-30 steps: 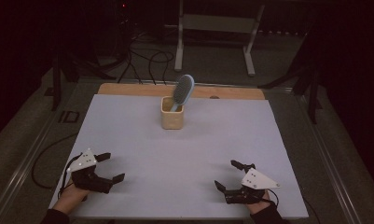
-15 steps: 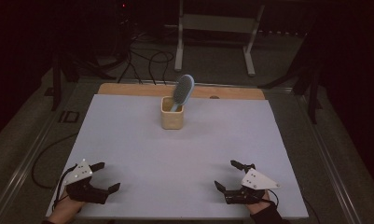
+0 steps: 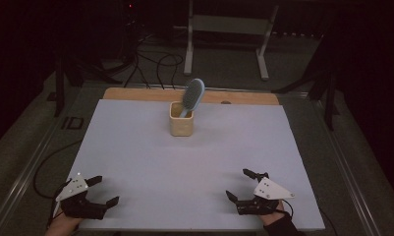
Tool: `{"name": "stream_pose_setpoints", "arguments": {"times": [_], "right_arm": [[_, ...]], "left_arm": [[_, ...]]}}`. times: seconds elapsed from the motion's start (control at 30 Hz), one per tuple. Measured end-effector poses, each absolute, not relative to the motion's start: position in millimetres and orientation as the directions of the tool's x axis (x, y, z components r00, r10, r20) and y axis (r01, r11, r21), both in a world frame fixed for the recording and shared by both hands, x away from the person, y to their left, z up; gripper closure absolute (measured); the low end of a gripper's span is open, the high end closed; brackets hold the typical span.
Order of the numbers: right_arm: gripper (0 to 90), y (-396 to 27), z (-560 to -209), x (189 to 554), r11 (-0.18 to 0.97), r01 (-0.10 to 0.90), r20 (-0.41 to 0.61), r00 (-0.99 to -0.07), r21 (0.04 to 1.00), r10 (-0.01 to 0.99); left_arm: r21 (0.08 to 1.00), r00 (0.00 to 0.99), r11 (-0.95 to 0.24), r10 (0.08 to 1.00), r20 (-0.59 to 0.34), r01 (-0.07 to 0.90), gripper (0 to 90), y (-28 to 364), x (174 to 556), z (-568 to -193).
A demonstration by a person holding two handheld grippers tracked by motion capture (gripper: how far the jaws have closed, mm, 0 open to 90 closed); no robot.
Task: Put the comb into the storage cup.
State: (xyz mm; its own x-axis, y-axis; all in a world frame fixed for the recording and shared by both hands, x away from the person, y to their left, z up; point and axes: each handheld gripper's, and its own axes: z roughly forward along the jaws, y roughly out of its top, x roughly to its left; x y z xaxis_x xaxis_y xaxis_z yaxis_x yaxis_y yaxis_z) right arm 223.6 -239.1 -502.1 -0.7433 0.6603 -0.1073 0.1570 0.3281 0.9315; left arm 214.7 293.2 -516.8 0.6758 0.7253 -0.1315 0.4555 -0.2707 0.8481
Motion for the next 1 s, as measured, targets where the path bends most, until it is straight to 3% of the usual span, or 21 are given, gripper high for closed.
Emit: {"name": "stream_pose_setpoints", "arguments": {"times": [1.0], "right_arm": [[9.3,-236.9,-503.2,225.2,0.332,0.157,-0.106,-0.749,0.93,0.653]], "left_arm": [[0.865,0.649,-0.257,0.754,-0.098,0.43,0.0,291.0,213.1,-516.1]]}}
